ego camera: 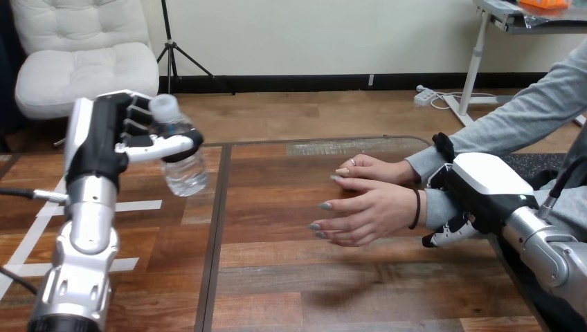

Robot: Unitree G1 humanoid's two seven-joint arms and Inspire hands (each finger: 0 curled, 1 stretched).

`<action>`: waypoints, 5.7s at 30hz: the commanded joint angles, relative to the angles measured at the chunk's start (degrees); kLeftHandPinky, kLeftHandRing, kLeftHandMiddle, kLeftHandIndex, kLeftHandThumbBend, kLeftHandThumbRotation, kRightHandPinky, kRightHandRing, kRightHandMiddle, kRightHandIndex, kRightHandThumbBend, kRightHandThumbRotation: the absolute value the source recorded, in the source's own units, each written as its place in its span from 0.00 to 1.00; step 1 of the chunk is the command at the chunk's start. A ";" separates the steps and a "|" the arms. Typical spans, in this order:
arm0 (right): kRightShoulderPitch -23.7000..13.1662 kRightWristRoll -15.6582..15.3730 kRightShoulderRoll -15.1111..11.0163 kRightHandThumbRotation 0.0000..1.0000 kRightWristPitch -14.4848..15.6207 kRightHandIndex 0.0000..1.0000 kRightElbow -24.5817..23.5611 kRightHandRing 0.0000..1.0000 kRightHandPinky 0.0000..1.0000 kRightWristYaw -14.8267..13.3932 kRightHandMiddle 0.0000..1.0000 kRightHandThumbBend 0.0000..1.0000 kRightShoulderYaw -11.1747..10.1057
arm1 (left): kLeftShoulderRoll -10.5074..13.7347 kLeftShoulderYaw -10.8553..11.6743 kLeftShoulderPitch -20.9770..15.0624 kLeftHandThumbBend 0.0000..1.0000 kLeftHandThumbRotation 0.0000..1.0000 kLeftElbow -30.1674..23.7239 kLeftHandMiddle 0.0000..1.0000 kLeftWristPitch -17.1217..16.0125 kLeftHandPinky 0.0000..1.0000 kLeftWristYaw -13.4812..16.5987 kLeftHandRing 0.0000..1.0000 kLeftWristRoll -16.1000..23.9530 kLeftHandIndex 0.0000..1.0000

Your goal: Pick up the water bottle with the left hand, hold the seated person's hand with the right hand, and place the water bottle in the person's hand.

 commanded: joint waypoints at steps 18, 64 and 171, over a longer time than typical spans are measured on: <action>-3.77 2.28 0.49 0.00 -1.38 0.30 -3.50 0.23 0.18 -0.73 0.28 0.76 -2.13 | -1.53 -0.59 -1.22 0.68 0.00 -6.89 0.44 -1.05 0.33 -2.34 0.39 0.08 0.45; -4.06 2.42 0.61 0.00 -3.13 0.29 -6.11 0.23 0.19 -1.27 0.29 0.76 -2.40 | -6.77 -3.19 -1.58 0.65 0.00 -9.46 0.44 1.25 0.33 -6.00 0.40 -0.99 0.42; -8.83 0.93 5.78 0.00 -2.61 0.28 -6.38 0.24 0.20 0.70 0.29 0.74 -2.01 | -11.68 -5.35 -2.55 0.64 0.00 -7.74 0.42 -1.11 0.33 -9.84 0.39 -1.91 0.40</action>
